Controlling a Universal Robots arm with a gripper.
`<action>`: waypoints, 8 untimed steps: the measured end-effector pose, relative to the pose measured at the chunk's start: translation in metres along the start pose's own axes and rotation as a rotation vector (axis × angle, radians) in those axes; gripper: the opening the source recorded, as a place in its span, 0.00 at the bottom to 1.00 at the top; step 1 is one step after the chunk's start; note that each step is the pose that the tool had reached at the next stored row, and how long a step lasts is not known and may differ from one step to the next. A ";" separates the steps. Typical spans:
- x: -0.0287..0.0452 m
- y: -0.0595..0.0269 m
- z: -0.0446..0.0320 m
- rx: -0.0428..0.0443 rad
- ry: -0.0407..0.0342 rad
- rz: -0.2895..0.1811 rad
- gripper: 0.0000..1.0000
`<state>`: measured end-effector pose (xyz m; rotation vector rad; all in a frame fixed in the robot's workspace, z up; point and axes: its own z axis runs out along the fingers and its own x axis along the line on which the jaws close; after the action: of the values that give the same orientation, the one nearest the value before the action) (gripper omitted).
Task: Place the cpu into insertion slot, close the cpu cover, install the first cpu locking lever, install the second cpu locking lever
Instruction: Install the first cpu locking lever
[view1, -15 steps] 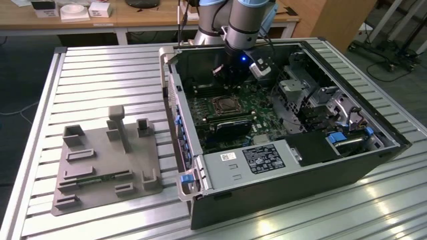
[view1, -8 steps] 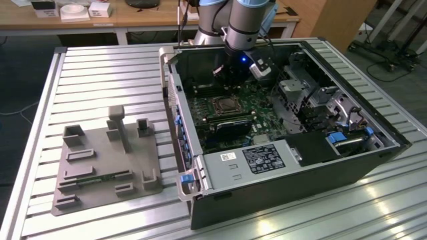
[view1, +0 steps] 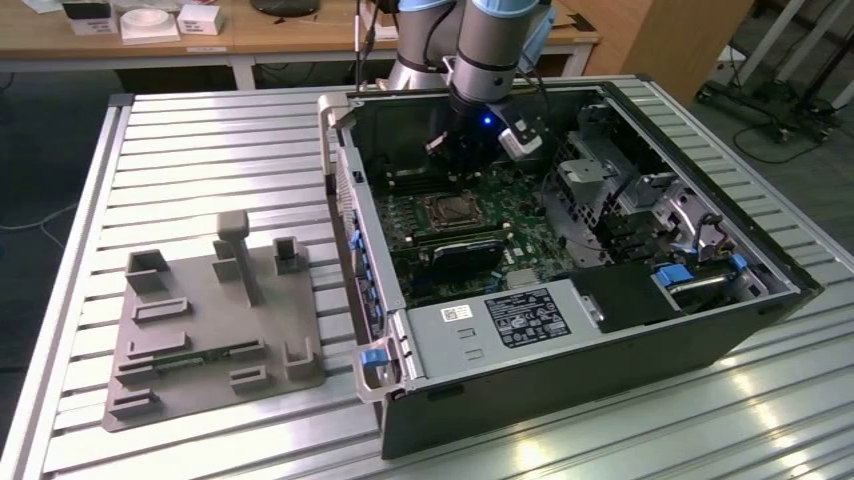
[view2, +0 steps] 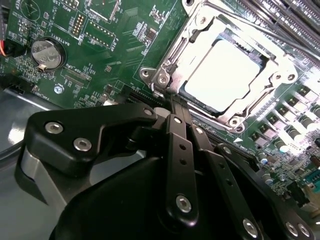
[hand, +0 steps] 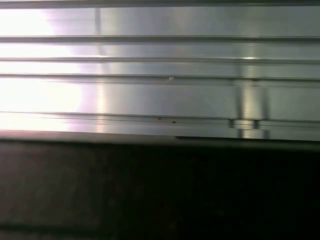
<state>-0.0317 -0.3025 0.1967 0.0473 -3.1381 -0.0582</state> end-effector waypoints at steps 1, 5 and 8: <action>0.0000 0.0000 0.0005 0.0008 0.0002 0.000 0.10; -0.0001 -0.0001 0.0012 0.0023 0.0003 0.000 0.10; -0.0001 0.0000 0.0003 0.0015 -0.0005 0.000 0.10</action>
<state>-0.0316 -0.3025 0.1964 0.0473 -3.1386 -0.0559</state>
